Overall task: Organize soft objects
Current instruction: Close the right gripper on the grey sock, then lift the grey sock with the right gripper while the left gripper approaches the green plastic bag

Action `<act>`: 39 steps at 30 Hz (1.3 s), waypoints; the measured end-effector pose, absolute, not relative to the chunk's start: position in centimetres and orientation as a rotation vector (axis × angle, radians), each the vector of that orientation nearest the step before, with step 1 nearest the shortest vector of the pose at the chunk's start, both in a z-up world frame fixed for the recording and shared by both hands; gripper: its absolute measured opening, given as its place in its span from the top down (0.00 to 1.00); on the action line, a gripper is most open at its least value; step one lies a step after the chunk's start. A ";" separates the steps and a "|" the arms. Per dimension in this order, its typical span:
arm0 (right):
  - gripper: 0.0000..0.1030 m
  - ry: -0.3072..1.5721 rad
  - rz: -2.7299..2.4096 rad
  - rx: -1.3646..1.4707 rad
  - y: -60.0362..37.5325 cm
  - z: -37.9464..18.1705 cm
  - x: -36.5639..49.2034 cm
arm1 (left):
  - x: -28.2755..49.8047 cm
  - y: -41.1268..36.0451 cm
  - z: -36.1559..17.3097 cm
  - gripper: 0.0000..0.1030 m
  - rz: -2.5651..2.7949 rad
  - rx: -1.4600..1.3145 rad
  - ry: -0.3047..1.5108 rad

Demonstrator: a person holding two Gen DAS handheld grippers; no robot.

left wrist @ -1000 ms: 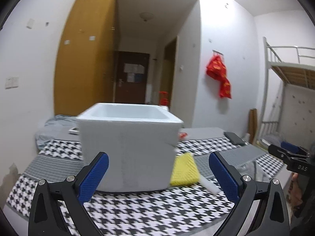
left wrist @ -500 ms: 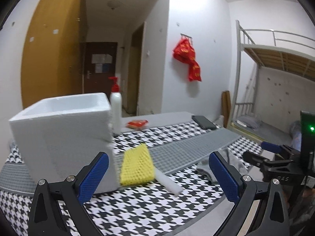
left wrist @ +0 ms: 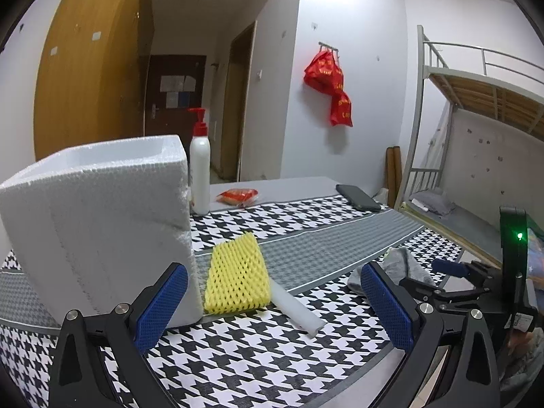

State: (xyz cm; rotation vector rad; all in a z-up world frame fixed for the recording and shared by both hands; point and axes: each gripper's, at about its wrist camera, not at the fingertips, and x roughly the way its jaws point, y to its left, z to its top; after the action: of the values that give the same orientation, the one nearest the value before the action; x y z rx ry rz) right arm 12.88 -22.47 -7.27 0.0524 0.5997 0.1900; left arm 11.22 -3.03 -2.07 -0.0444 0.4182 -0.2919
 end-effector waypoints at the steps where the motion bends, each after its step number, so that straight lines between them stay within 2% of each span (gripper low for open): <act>1: 0.11 0.612 0.197 0.054 -22.4 -7.4 13.1 | 11.3 -3.1 -2.1 0.01 -0.297 -0.046 0.423; 7: 0.29 0.662 0.198 0.038 -22.3 -8.5 13.9 | 11.6 -3.9 -2.3 0.01 -0.313 -0.024 0.426; 11: 0.53 0.706 0.212 0.039 -22.4 -9.1 14.6 | 11.9 -4.0 -2.4 0.01 -0.318 -0.018 0.441; 15: 0.62 0.732 0.202 0.024 -22.4 -9.7 14.9 | 12.3 -4.1 -2.5 0.01 -0.317 -0.019 0.451; 20: 0.80 0.737 0.211 0.043 -22.9 -9.4 14.7 | 12.2 -4.1 -2.5 0.01 -0.316 -0.016 0.451; 39: 0.82 0.622 0.316 0.154 -24.0 -4.4 13.2 | 11.2 -4.2 -2.1 0.01 -0.310 -0.010 0.428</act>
State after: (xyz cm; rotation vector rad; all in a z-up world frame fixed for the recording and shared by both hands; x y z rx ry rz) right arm 13.20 -24.04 -4.38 0.1544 0.6220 0.3162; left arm 11.23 -4.23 -2.12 -0.0104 0.4281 -0.3103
